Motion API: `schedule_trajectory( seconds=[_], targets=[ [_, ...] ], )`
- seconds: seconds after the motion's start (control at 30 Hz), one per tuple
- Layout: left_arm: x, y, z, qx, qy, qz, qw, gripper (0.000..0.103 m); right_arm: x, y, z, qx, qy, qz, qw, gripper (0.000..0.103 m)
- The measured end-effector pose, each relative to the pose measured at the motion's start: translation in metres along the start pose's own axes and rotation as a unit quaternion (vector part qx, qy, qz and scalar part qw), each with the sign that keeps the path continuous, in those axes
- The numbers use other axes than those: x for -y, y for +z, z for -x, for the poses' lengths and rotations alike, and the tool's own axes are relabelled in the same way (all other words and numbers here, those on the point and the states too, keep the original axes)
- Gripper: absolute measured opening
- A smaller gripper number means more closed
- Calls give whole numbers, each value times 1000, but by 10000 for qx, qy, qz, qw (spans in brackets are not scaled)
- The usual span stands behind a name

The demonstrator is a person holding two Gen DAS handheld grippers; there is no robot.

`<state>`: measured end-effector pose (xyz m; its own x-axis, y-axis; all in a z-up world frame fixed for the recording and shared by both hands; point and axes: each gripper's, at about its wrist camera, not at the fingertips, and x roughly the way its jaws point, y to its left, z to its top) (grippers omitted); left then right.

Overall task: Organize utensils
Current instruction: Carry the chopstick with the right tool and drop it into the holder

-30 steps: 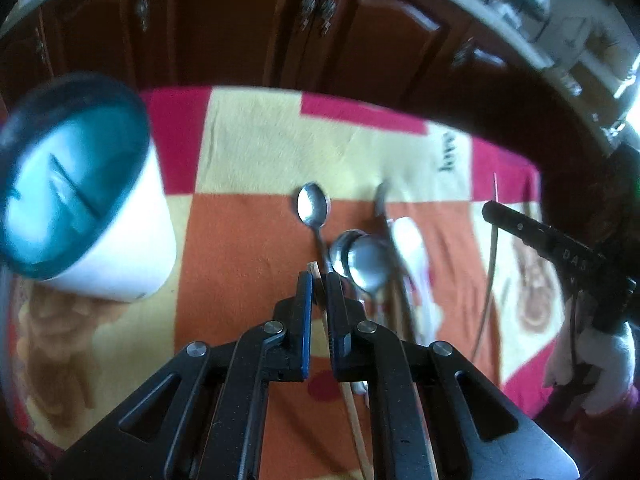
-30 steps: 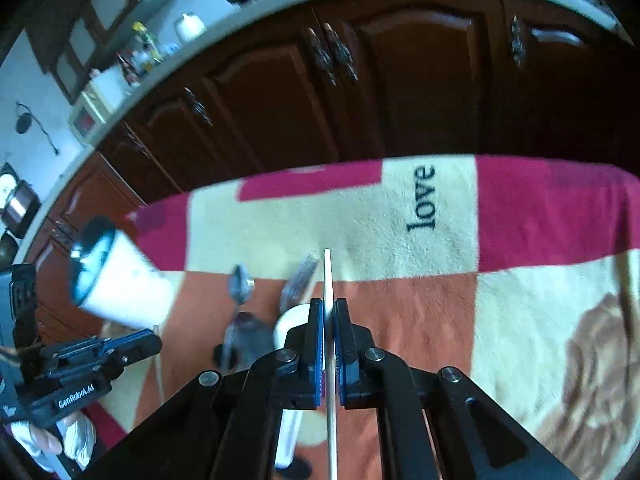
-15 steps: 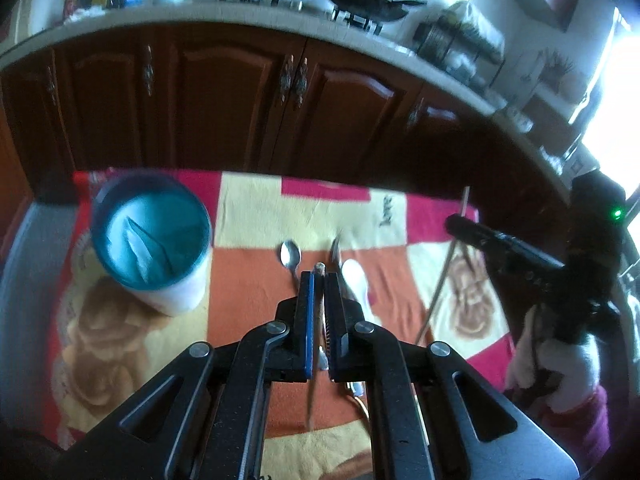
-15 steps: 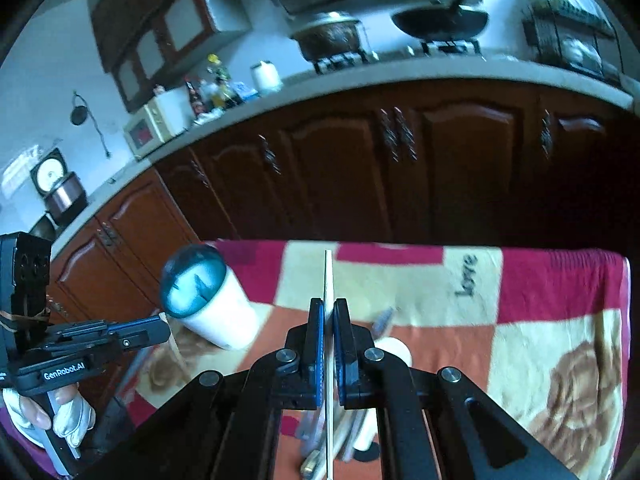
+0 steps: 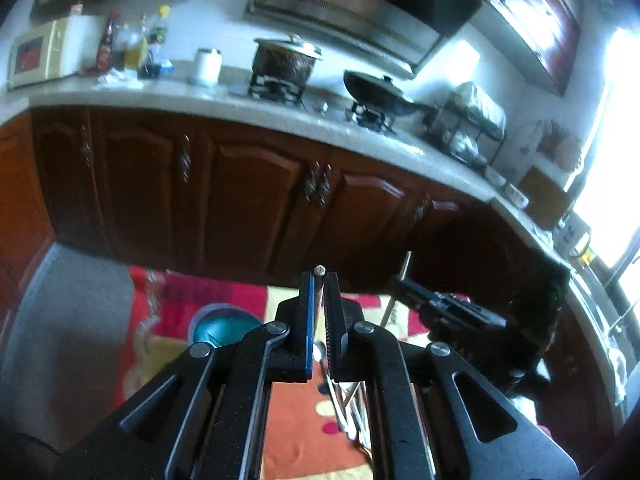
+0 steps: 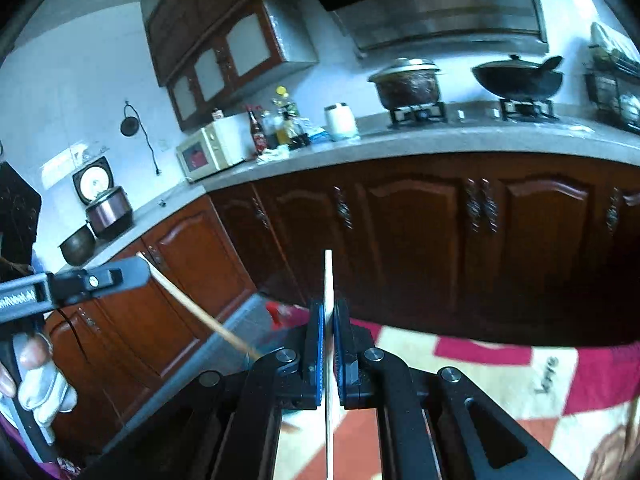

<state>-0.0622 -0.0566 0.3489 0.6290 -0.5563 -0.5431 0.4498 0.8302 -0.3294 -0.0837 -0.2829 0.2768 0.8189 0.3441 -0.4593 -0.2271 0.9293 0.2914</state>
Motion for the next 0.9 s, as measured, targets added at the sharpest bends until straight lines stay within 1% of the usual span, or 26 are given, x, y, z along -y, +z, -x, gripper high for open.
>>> schedule_trajectory(
  seconds=[0.07, 0.13, 0.17, 0.23, 0.33, 0.4, 0.47, 0.5, 0.67, 0.9],
  targets=[
    [-12, 9, 0, 113, 183, -19, 9998, 3, -9, 9, -12, 40, 38, 40, 10000, 4],
    [-22, 14, -2, 153, 323, -7, 9994, 3, -18, 16, -28, 66, 125, 44, 9999, 4],
    [-29, 17, -6, 181, 441, 8, 9989, 3, -21, 18, -35, 74, 130, 64, 9999, 4],
    [-41, 19, -14, 201, 551, 81, 9982, 3, -30, 20, -55, 95, 137, 117, 9998, 4],
    [-56, 20, -22, 184, 605, 211, 9978, 3, -37, 19, -79, 63, 169, 114, 9998, 4],
    [-62, 21, -29, 252, 809, 138, 9963, 3, -40, 16, -93, 53, 159, 108, 9998, 4],
    [-65, 17, -37, 234, 915, 102, 9955, 3, -42, 13, -105, 67, 44, 196, 9998, 4],
    [-68, 17, -41, 198, 920, 114, 9955, 2, -42, 10, -113, 63, -10, 244, 9997, 4],
    [-82, 9, -57, 22, 948, 202, 9953, 2, -29, -8, -135, -187, 1, 118, 9998, 4],
    [-93, -10, -76, -253, 985, 345, 9942, 2, -9, -37, -161, -698, -1, -67, 9975, 4]
  ],
)
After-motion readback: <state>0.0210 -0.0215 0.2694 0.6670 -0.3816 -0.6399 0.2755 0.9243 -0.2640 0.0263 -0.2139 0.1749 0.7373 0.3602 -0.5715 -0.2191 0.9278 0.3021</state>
